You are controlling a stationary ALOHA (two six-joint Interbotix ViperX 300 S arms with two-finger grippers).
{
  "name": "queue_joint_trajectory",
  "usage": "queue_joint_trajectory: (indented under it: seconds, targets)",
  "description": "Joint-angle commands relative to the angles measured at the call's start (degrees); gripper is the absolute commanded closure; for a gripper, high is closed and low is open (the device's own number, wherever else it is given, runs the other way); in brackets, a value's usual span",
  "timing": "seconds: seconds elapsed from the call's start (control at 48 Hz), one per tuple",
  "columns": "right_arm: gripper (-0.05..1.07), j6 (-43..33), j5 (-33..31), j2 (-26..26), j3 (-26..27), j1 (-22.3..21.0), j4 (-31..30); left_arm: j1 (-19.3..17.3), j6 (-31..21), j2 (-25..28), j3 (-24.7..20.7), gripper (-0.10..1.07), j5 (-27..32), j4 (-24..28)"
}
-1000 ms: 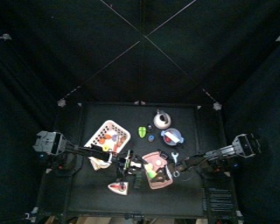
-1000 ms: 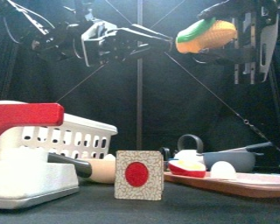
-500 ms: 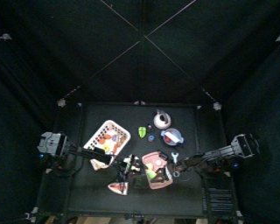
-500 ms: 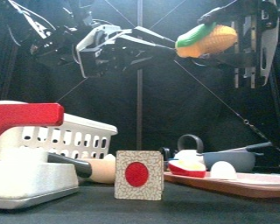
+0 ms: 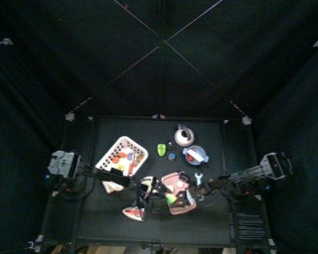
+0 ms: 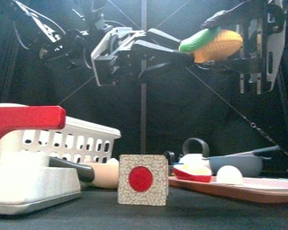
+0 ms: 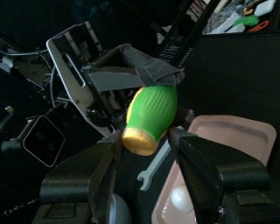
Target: Peel corn husk
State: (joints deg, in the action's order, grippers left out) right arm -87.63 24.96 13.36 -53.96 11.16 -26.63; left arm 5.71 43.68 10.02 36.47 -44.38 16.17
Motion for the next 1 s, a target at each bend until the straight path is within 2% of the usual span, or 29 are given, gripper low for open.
queue_joint_trajectory:
  seconds: [0.0,0.167,0.479,0.792,0.979]
  targets:
    - [0.45,0.18,0.44,0.44,1.32,0.00,-0.09,0.18,0.09,-0.44,-1.67,0.15,-0.62,0.09]
    - [0.45,0.09,0.44,0.35,1.32,0.00,0.00,0.35,0.09,-0.18,-1.93,0.17,-0.62,0.09]
    - [0.43,0.26,0.00,0.53,0.97,-0.44,0.00,0.53,0.00,-0.18,-1.58,0.34,-0.62,-0.09]
    - [0.39,0.00,-2.02,0.97,1.14,-1.85,0.88,0.88,-0.09,-0.35,-1.32,0.32,-0.62,-0.18]
    - [0.39,-0.18,-2.02,1.05,0.44,-1.76,2.72,1.67,0.00,-0.79,-1.32,0.21,-0.62,0.00]
